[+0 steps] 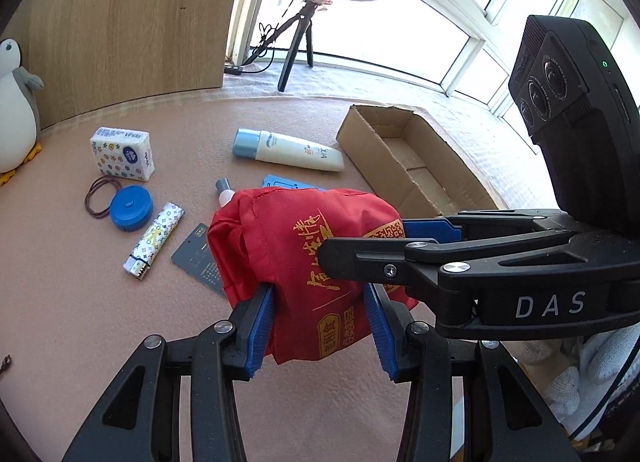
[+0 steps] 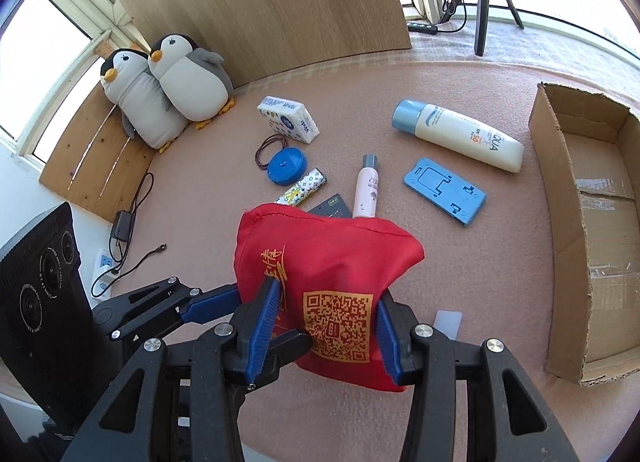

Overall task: Organize objects
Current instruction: 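Carry the red bag over the cardboard box and release it inside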

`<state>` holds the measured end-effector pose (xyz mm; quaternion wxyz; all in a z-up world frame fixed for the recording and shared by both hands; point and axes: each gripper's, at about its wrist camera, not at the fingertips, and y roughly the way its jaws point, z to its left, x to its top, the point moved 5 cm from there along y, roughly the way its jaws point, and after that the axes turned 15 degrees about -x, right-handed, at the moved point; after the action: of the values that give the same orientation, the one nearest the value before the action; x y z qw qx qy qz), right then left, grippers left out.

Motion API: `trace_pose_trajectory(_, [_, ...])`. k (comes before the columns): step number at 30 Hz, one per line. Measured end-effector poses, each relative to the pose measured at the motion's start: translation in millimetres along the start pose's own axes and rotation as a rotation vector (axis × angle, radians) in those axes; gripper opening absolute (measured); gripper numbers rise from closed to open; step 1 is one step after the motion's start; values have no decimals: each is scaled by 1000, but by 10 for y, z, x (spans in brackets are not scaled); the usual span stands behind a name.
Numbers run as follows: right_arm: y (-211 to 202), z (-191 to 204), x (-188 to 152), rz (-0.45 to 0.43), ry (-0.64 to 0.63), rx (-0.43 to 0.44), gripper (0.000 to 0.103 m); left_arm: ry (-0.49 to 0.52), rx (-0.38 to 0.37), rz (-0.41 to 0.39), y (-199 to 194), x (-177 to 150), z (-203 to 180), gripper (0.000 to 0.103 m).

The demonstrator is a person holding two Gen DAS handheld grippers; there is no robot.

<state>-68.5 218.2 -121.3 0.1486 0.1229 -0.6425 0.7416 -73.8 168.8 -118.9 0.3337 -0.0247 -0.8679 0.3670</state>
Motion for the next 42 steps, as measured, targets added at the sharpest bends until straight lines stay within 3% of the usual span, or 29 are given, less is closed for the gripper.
trace_pose_trajectory(10, [-469,-897,55,-97,108,-70,43,116,-78,-10,567,552,-802,48])
trace_pose_trajectory(23, [-729,-2147,-48,-127,221,-180,43,191,-156,43,1481,796,-1560,47])
trace_pose_trajectory(31, [-796,-2503,-116,-130,235,-236,44,176,-139,79,1665,814,-1657,51])
trace_pose_trajectory(35, [-822,-2608,-179,-135,241,-275,64,143,-121,85,1627,765,-1604,63])
trace_pose_trajectory(42, [-892,-2614,-234,-153,259,-313,64,113,-88,65,1352,677,-1390,63])
